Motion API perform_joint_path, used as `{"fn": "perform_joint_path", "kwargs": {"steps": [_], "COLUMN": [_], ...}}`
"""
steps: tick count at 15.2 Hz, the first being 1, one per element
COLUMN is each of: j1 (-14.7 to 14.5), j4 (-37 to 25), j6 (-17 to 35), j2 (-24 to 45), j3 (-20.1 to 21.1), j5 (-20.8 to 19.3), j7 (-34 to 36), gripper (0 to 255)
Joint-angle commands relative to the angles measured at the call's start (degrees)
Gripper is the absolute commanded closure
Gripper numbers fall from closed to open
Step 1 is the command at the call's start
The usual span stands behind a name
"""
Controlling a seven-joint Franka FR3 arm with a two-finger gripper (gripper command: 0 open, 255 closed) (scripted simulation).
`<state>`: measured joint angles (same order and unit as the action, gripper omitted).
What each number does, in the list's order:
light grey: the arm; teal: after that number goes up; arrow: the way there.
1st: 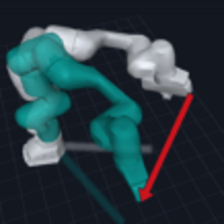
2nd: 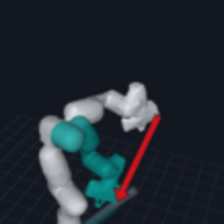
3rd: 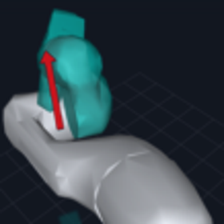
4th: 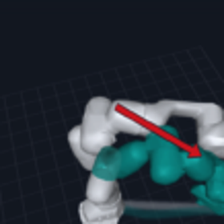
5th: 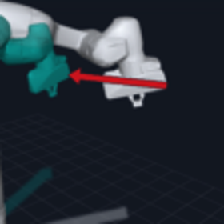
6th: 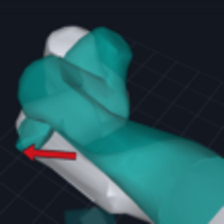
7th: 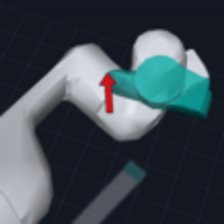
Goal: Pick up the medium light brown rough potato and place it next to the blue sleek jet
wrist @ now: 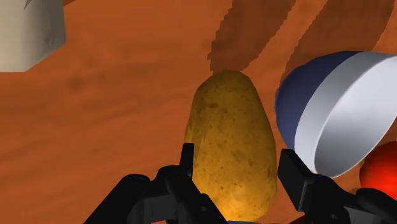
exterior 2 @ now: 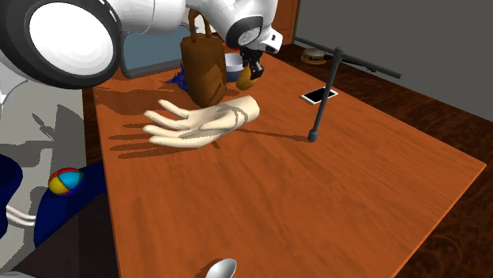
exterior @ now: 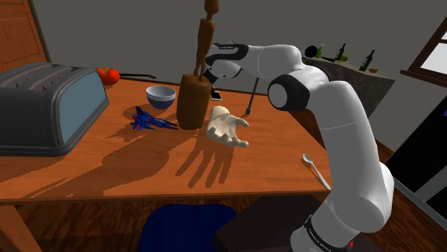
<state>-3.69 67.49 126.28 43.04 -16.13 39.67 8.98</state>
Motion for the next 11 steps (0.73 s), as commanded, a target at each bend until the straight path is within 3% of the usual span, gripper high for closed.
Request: {"fn": "perform_joint_path", "kwargs": {"steps": [1, 11], "j1": [0.0, 0.6], "j4": [1.0, 3.5], "j6": [1.1, 6.1], "j2": [0.3, 3.1], "j3": [0.3, 2.1], "j5": [0.4, 2.2], "j7": [-0.8, -3.9], "gripper": [255, 255]}}
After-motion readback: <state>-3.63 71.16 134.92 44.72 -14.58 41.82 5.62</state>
